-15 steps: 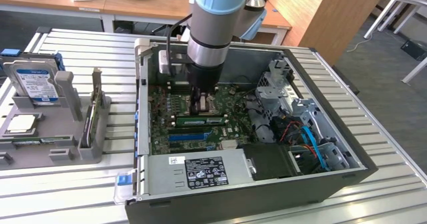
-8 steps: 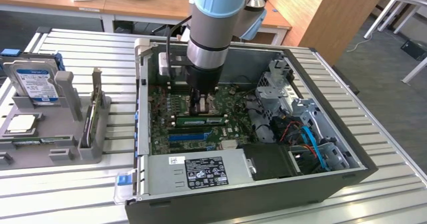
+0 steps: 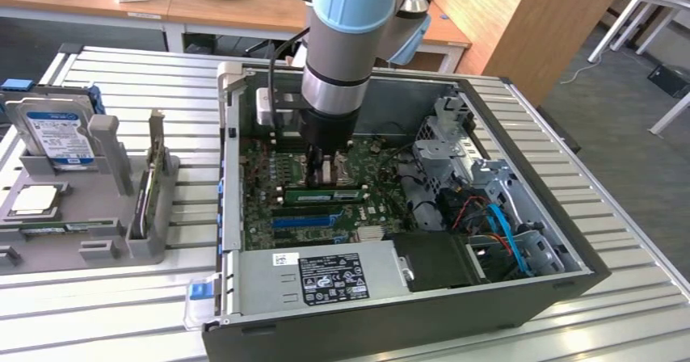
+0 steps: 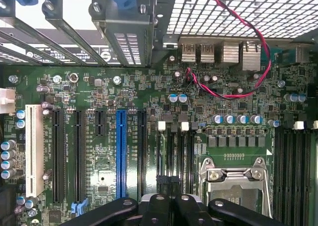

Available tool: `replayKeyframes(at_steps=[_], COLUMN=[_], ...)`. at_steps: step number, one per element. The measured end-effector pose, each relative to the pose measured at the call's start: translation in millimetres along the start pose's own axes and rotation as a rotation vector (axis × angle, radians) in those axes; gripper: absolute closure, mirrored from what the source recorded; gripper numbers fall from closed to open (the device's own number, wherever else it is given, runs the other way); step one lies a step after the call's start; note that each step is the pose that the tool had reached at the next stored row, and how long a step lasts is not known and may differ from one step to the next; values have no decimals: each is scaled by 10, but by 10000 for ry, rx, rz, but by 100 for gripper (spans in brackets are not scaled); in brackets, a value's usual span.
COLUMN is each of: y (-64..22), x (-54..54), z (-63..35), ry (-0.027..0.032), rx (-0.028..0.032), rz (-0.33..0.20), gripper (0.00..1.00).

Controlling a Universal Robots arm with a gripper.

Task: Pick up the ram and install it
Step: 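Press down the ram until it locks into place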

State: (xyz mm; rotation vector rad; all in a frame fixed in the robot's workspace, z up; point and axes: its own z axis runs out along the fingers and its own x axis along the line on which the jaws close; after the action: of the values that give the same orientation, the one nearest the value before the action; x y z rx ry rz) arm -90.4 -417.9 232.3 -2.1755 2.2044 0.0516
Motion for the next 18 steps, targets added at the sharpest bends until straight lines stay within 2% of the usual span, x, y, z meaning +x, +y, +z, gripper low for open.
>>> replayKeyframes(at_steps=[18], y=[-1], x=[17], z=[40], ry=[-5], rx=[2], rz=[0], gripper=[89])
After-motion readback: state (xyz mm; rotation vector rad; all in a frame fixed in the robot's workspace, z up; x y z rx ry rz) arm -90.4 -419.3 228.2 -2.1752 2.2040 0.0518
